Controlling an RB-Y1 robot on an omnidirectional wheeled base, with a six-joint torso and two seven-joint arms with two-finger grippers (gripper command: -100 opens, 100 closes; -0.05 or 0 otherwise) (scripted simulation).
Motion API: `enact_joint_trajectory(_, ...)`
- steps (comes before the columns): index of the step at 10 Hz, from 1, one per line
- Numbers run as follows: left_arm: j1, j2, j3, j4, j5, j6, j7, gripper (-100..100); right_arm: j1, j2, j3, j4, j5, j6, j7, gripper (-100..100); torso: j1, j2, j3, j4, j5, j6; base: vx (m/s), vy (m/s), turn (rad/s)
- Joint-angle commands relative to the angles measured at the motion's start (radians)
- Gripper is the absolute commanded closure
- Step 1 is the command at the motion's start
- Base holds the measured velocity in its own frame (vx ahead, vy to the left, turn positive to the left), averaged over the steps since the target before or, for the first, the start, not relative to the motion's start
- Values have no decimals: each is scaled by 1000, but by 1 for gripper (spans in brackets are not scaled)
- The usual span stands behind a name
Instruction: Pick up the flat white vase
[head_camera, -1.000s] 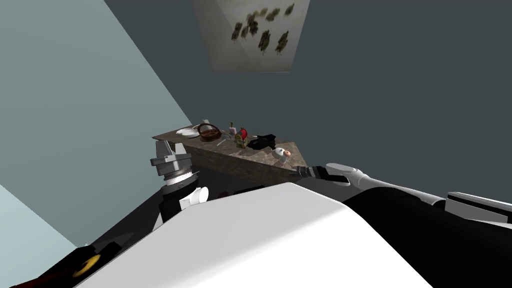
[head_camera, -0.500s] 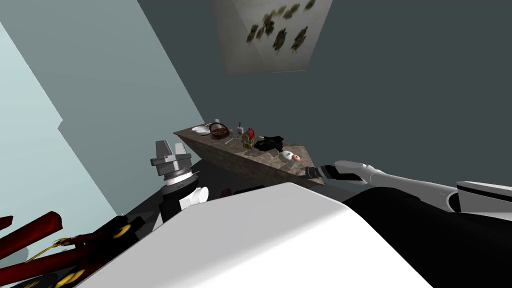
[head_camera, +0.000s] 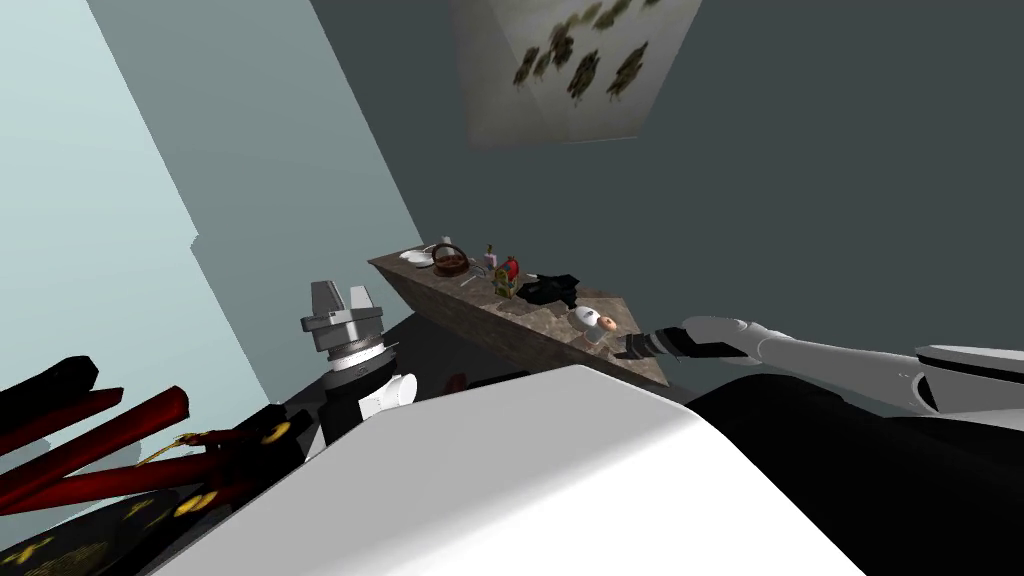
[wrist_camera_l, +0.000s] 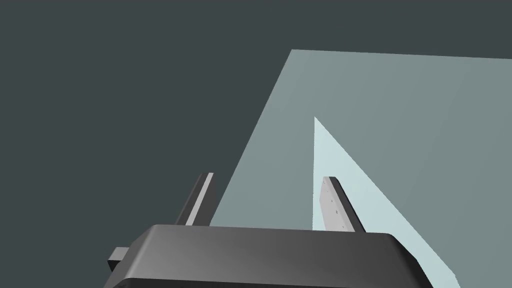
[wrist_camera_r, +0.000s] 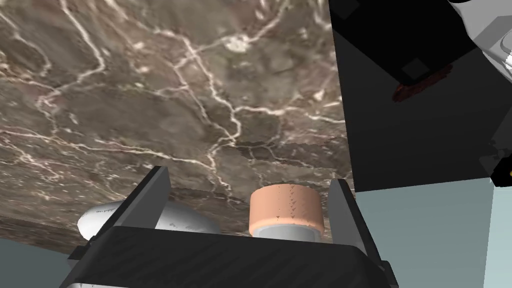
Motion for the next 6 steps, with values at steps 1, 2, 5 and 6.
enact_joint_trajectory(1,0,0,0,0,0,0,0,0,18,-50,25,50,12,0,8,-100,0,0,0,0,0,0,35,62,372)
enact_joint_trajectory(2,0,0,0,0,0,0,0,0,18,-62,25,57,12,0,8,-100,2,-1,-1,0,1,0,27,53,228)
enact_joint_trajectory(5,0,0,0,0,0,0,0,0,25,-127,65,125,32,0,10,-100,2,0,0,0,0,1,28,51,235)
enact_joint_trajectory(6,0,0,0,0,0,0,0,0,25,-127,65,125,32,0,10,-100,2,-1,0,0,0,0,19,37,116)
